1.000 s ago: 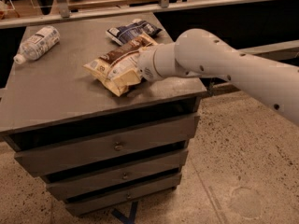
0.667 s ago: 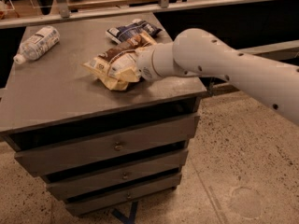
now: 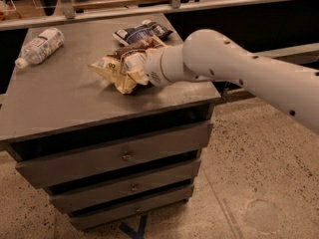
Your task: Move brown chip bag near blue plastic bottle
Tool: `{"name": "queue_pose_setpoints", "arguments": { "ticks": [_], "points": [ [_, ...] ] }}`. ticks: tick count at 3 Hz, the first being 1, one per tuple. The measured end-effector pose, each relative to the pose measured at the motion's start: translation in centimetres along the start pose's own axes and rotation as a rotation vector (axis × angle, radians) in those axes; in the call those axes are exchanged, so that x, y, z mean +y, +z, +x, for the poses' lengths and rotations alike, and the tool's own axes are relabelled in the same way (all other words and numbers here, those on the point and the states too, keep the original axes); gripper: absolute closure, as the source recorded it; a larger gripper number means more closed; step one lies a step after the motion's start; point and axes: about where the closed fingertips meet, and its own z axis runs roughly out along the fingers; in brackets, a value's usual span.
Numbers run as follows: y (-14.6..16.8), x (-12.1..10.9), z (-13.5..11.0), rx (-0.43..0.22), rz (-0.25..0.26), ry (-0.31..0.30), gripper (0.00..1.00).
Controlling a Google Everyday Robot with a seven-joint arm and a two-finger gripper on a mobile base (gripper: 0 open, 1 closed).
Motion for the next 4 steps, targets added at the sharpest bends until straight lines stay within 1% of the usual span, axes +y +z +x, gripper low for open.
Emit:
{"name": "queue_pose_setpoints", "arguments": {
  "ticks": [4],
  "points": [
    [-0.05,-0.02,-0.19,-0.005,0.002,-0.002,1.0]
  ]
}}
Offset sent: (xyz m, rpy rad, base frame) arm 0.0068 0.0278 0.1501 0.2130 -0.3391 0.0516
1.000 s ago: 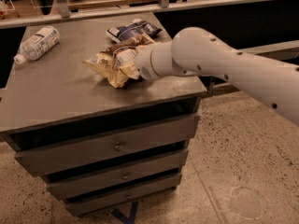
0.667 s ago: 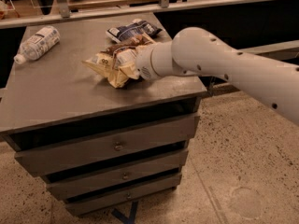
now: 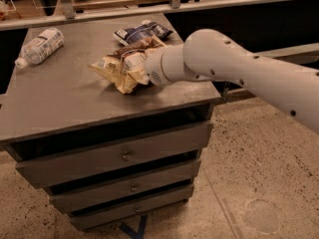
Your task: Move brown chip bag near blue plastic bottle
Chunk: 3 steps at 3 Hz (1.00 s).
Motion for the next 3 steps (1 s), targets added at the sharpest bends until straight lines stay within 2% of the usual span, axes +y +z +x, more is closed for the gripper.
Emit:
{"name": "queue_pose_setpoints", "arguments": {
  "ticks": [3],
  "points": [
    [0.0,0.0,-0.01,0.0,0.0,0.0,1.0]
  ]
}}
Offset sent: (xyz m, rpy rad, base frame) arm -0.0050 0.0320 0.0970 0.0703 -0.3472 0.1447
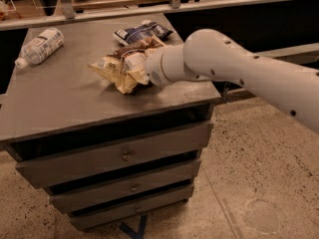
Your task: Move brown chip bag near blue plastic bottle
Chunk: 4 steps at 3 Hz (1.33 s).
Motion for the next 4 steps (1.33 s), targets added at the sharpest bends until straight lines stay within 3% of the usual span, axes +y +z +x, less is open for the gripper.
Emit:
{"name": "queue_pose_setpoints", "arguments": {
  "ticks": [4],
  "points": [
    [0.0,0.01,-0.02,0.0,0.0,-0.001,1.0]
  ]
}}
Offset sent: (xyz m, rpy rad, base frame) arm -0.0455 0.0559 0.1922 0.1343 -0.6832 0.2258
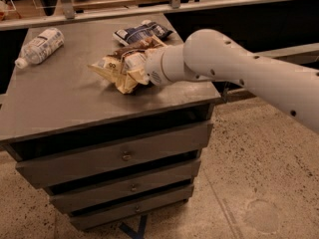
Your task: Move brown chip bag near blue plastic bottle
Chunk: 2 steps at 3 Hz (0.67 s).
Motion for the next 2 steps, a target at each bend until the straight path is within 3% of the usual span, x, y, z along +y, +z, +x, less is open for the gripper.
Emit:
{"name": "queue_pose_setpoints", "arguments": {
  "ticks": [2],
  "points": [
    [0.0,0.01,-0.01,0.0,0.0,0.0,1.0]
  ]
}}
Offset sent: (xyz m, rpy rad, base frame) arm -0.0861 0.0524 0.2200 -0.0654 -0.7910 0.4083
